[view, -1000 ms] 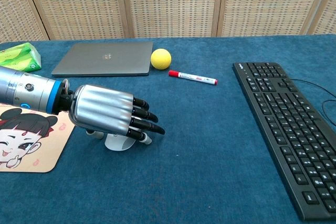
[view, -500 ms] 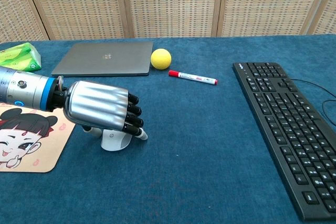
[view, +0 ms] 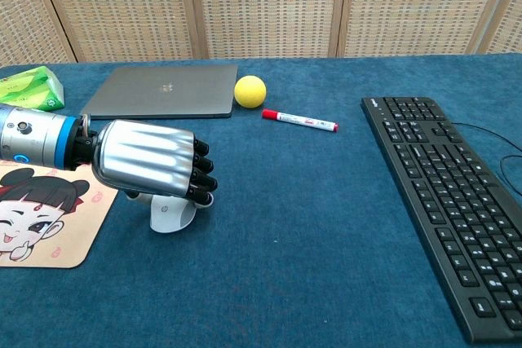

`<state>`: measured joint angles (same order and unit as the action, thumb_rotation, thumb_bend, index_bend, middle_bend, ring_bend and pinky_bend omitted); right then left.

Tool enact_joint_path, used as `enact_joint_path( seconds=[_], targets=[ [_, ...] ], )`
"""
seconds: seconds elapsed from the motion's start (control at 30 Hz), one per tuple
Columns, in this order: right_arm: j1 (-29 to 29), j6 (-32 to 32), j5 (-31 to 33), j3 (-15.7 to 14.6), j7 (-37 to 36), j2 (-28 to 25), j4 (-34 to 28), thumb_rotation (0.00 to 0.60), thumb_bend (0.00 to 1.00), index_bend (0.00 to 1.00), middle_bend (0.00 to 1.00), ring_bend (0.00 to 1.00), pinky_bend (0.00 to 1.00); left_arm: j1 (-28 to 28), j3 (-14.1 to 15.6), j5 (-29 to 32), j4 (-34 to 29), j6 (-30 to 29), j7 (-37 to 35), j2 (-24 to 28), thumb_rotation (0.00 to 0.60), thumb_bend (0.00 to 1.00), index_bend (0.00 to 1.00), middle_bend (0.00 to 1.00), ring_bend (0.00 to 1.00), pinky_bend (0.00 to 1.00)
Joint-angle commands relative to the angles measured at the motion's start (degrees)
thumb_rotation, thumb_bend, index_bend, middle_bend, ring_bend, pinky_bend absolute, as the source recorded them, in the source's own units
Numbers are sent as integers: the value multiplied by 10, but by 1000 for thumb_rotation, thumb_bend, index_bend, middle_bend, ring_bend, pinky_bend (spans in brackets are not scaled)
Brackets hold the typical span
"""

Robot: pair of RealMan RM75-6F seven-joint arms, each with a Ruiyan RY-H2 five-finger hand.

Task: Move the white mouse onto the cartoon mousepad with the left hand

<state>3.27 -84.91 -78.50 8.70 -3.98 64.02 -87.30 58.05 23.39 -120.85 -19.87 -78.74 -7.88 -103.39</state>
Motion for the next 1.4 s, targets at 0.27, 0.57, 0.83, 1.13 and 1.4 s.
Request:
enact_joint_path(
  seconds=[0.27,0.57,0.83,1.13,1.4],
  targets=[
    [0,1,1,0,1,1,2,600,2,92,0,0,0,-16,2,7,-7,-52,-8,33,600,218,679,444,440,493],
    [2,-2,-2,-3,26,8,1,600,2,92,0,0,0,-91,26,-2,25,-174,-38,93,600,211,683,444,440,492],
    [3,-4,-3,-5,54,16,-3,600,2,92,0,0,0,-146,36,-1,79,-212,-66,110,600,209,683,443,440,493],
    [6,-4,12,-5,108,35,2,600,2,92,0,0,0,-189,40,12,145,-168,-103,123,600,223,683,444,438,493],
    [10,3,26,-1,129,45,8,600,2,92,0,0,0,-183,51,8,153,-133,-112,115,600,229,683,443,437,493]
  ],
)
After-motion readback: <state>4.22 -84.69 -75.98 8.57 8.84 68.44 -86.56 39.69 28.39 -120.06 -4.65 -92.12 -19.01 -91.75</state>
